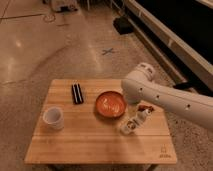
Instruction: Knock the bottle over
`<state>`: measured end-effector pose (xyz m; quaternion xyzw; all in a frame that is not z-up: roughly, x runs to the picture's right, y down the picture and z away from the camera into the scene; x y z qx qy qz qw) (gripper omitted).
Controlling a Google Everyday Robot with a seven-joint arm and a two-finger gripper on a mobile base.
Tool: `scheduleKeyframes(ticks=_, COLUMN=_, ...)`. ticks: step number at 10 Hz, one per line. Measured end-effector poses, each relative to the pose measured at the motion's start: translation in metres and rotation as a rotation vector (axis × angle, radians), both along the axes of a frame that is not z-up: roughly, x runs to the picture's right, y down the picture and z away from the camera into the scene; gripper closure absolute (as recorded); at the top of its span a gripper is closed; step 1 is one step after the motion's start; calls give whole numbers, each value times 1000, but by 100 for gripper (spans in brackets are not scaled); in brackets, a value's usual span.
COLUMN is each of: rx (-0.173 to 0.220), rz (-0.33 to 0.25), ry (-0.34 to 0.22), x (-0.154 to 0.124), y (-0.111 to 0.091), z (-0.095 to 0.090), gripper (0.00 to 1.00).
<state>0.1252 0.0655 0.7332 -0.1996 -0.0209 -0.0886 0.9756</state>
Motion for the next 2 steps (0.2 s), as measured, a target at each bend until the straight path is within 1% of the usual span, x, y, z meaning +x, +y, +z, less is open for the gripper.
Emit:
scheduleKeyframes(ticks=1, rx=1, rz=0, ry=-2, x=4, y=-1, z=1, gripper=20)
scheduleKeyframes(ticks=2, rx=4, rz=-8, ry=-15, x=-4, y=-5, z=2, gripper=20)
